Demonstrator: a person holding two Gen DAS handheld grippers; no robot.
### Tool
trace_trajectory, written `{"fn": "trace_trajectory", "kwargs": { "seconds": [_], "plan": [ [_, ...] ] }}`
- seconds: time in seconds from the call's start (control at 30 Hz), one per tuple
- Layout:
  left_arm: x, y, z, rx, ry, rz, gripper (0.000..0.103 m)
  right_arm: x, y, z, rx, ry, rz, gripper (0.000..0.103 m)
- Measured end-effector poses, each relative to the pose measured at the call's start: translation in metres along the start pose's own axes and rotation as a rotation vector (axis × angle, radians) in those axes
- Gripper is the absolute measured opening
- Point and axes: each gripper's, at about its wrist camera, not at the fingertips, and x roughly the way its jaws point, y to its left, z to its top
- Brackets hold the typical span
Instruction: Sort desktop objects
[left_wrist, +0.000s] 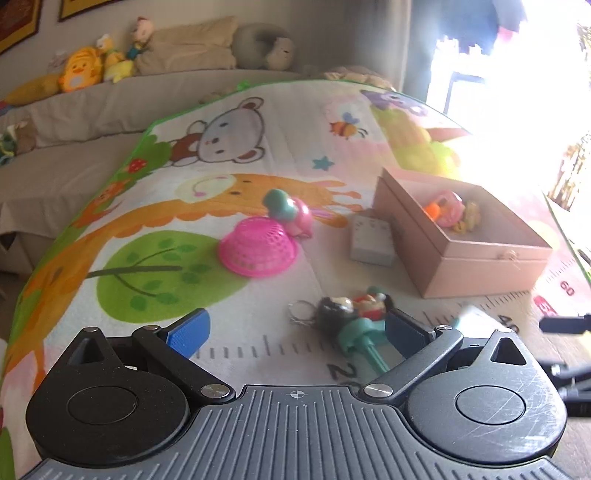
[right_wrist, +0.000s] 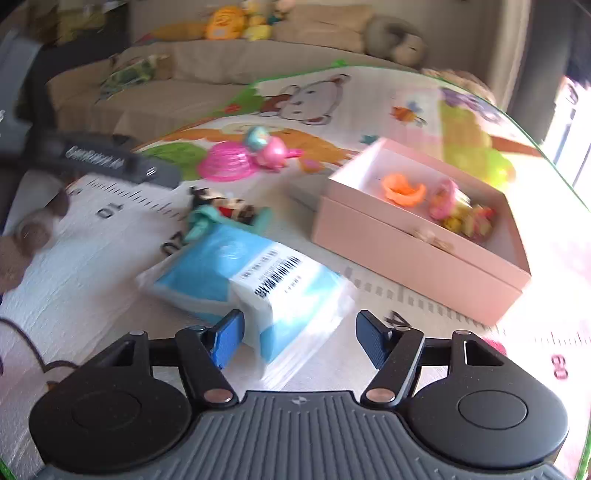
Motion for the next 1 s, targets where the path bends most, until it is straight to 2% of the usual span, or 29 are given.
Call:
{"fn": "trace_trajectory", "kwargs": {
  "seconds": [0.07,0.1,0.2,0.23,0.3,0.37,0.5,0.57,0.67,0.77,0.87,1.0],
  "plan": [
    [0.002,-0.017,-0.004,0.044,0.024,-0.060,0.103,0.001,-0.024,-0.007,0.087,-0.015,-0.098,0.066],
    [0.003,-0.025,-0.006,0.066,0.038,-0.094,0.103,0.002,-0.035,-0.010,0.129,-0.018,-0.121,0.066],
    [0.002,-0.054,-0.014,0.143,0.073,-0.214,0.103,-0.002,-0.063,-0.023,0.255,-0.030,-0.112,0.069],
    [0.002,-0.065,-0.017,0.170,0.083,-0.248,0.103,-0.005,-0.071,-0.028,0.284,-0.044,-0.121,0.073],
    [0.003,-0.082,-0.021,0.213,0.102,-0.284,0.103,-0.008,-0.082,-0.035,0.325,-0.071,-0.149,0.078],
    [0.005,-0.094,-0.023,0.238,0.087,-0.257,0.103,-0.008,-0.091,-0.042,0.372,-0.087,-0.168,0.083],
    [0.008,-0.086,-0.013,0.212,-0.001,-0.064,0.103,-0.002,-0.100,-0.054,0.439,-0.084,-0.160,0.084],
    [0.012,-0.075,-0.010,0.174,-0.006,0.016,0.103,-0.002,-0.099,-0.055,0.437,-0.097,-0.156,0.084],
    [0.018,-0.055,-0.008,0.104,0.026,0.062,0.103,-0.002,-0.099,-0.056,0.438,-0.103,-0.156,0.087],
    [0.026,-0.045,-0.012,0.059,0.086,0.038,0.103,0.000,-0.099,-0.055,0.439,-0.099,-0.160,0.090],
    [0.031,-0.048,-0.012,0.023,0.107,-0.063,0.103,0.000,-0.098,-0.054,0.437,-0.099,-0.170,0.095],
    [0.023,-0.057,-0.009,0.019,0.071,-0.211,0.103,0.000,-0.096,-0.054,0.429,-0.099,-0.187,0.097]
  ]
}}
